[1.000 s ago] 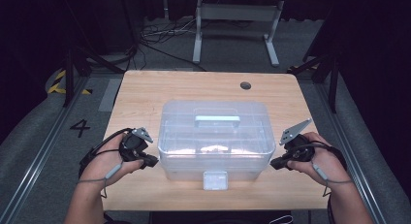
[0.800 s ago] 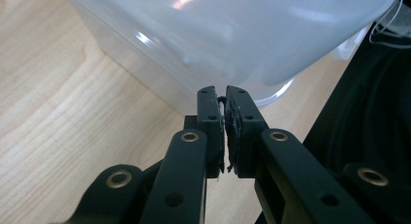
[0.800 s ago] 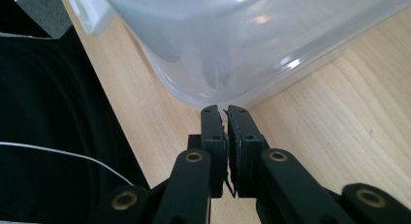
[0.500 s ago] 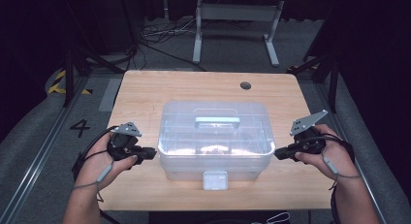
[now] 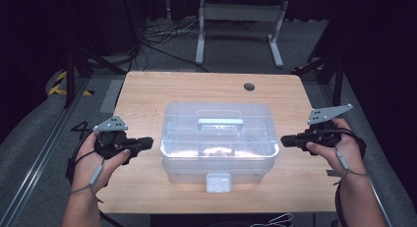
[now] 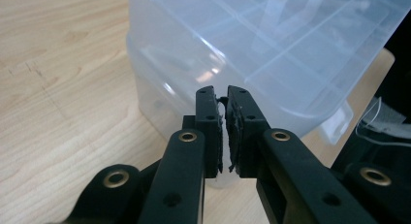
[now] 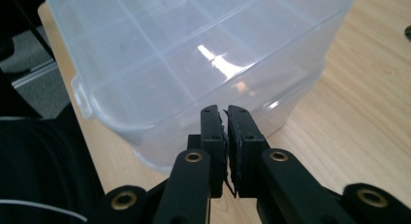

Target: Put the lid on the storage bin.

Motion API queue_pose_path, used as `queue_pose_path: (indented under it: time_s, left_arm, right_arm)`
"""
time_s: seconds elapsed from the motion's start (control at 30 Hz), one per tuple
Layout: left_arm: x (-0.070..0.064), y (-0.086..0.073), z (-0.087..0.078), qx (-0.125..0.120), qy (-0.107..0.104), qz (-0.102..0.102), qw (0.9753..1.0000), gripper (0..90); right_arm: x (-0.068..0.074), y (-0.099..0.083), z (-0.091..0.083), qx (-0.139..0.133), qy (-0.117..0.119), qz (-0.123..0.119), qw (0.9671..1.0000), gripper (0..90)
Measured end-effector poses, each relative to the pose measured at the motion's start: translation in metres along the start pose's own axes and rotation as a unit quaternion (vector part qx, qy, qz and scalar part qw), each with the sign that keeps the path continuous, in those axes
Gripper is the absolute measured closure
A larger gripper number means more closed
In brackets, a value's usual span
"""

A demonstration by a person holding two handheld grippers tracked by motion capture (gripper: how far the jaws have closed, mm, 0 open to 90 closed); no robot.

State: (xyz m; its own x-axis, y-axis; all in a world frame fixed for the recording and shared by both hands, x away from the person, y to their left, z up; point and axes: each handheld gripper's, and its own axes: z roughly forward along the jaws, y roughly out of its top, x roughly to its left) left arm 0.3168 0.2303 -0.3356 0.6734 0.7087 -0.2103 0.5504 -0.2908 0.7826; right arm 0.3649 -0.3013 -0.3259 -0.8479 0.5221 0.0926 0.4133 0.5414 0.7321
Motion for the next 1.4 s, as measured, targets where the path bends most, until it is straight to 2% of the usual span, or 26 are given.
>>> queue_pose_path:
  time_s: [0.13,0.23,0.27,0.33,0.43,0.47,0.5,0.53,0.63,0.7,0.77,0.9,0.97,1.07,1.17,1.27,1.37,1.4]
  left_arm:
    - [0.005,0.000,-0.003,-0.022,0.007,-0.008,0.9997,83.5]
    - [0.008,0.000,-0.003,-0.035,0.014,-0.009,0.9992,80.6]
    - [0.013,-0.001,-0.002,-0.045,0.023,-0.013,0.9986,80.8]
    - [0.015,-0.001,-0.001,-0.055,0.027,-0.018,0.9980,80.5]
    - [0.024,-0.001,0.003,-0.069,0.048,-0.027,0.9961,77.9]
    - [0.024,-0.001,0.003,-0.069,0.048,-0.027,0.9961,76.3]
    - [0.027,-0.002,0.005,-0.071,0.055,-0.029,0.9956,76.3]
    - [0.032,-0.002,0.008,-0.072,0.071,-0.033,0.9943,74.9]
    - [0.039,-0.004,0.014,-0.062,0.107,-0.030,0.9919,71.8]
    - [0.043,-0.005,0.018,-0.050,0.121,-0.027,0.9910,69.4]
    - [0.047,-0.007,0.022,-0.044,0.126,-0.028,0.9907,68.4]
    - [0.053,-0.010,0.028,-0.032,0.133,-0.025,0.9902,65.3]
    - [0.057,-0.013,0.030,-0.025,0.140,-0.026,0.9895,64.8]
    - [0.062,-0.016,0.034,-0.021,0.140,-0.029,0.9895,64.1]
    - [0.065,-0.020,0.041,-0.014,0.143,-0.027,0.9892,63.5]
    - [0.067,-0.023,0.048,-0.010,0.134,-0.029,0.9905,62.3]
    - [0.071,-0.027,0.057,0.003,0.107,-0.031,0.9938,61.5]
    - [0.071,-0.029,0.059,0.007,0.105,-0.027,0.9941,61.1]
  right_arm:
    - [-0.006,-0.001,-0.004,-0.039,-0.008,0.016,0.9991,86.2]
    - [-0.009,-0.003,-0.005,-0.050,-0.012,0.020,0.9985,86.5]
    - [-0.013,-0.006,-0.005,-0.066,-0.020,0.029,0.9972,86.5]
    - [-0.015,-0.007,-0.006,-0.072,-0.025,0.033,0.9966,86.5]
    - [-0.022,-0.012,-0.010,-0.105,-0.057,0.049,0.9917,85.7]
    - [-0.022,-0.012,-0.010,-0.105,-0.057,0.049,0.9917,85.7]
    - [-0.024,-0.014,-0.012,-0.114,-0.065,0.056,0.9898,85.2]
    - [-0.030,-0.019,-0.013,-0.123,-0.082,0.067,0.9868,84.4]
    - [-0.036,-0.026,-0.014,-0.123,-0.105,0.080,0.9835,84.4]
    - [-0.041,-0.031,-0.013,-0.109,-0.128,0.087,0.9819,84.7]
    - [-0.048,-0.036,-0.010,-0.096,-0.148,0.090,0.9801,84.7]
    - [-0.061,-0.047,-0.005,-0.086,-0.154,0.109,0.9784,84.2]
    - [-0.064,-0.049,-0.003,-0.085,-0.158,0.107,0.9780,84.2]
    - [-0.073,-0.057,0.003,-0.074,-0.168,0.107,0.9772,82.6]
    - [-0.078,-0.061,0.007,-0.070,-0.166,0.113,0.9773,81.9]
    - [-0.084,-0.066,0.012,-0.063,-0.167,0.117,0.9771,79.3]
    - [-0.087,-0.070,0.018,-0.053,-0.175,0.109,0.9771,77.4]
    - [-0.088,-0.071,0.022,-0.045,-0.178,0.105,0.9773,75.4]
